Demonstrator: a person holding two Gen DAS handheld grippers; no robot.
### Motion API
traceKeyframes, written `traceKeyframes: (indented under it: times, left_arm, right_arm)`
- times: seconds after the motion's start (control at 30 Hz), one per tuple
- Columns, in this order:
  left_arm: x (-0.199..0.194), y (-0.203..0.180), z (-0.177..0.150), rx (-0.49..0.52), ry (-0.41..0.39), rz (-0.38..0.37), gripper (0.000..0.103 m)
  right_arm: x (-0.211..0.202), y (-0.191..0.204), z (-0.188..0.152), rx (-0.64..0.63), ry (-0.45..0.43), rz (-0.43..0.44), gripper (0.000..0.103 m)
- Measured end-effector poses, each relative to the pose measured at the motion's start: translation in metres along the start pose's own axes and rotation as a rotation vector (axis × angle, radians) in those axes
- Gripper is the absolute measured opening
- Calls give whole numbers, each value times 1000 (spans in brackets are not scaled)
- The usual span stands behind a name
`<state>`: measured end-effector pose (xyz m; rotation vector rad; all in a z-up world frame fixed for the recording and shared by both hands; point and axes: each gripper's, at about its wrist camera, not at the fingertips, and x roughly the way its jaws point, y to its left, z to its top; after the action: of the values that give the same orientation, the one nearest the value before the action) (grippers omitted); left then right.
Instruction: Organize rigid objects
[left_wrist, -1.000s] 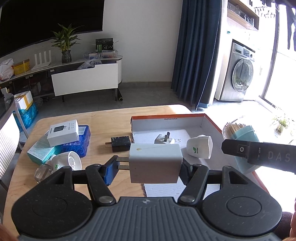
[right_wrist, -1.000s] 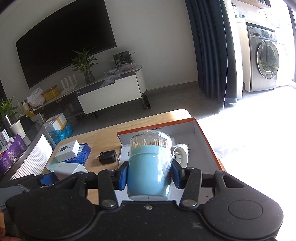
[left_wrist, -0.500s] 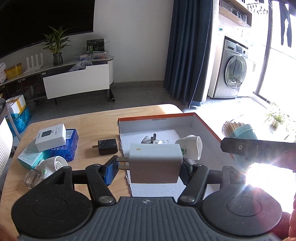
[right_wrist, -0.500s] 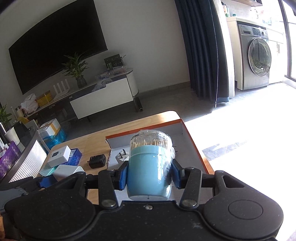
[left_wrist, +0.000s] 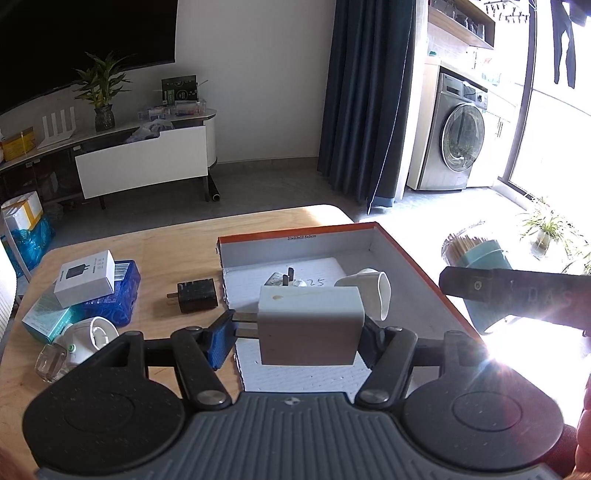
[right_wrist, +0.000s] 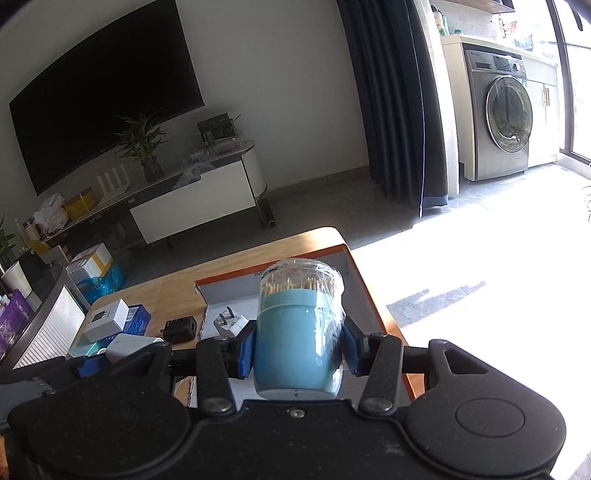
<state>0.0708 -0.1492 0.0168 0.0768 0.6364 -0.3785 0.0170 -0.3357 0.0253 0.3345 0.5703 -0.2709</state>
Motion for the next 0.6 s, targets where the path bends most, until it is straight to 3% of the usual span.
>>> traceKeyframes:
  times: [0.6]
  left_arm:
    - [16,-12,5,19,20,-15,66]
  right_arm:
    - [15,-8,8,-1,15,-9,57]
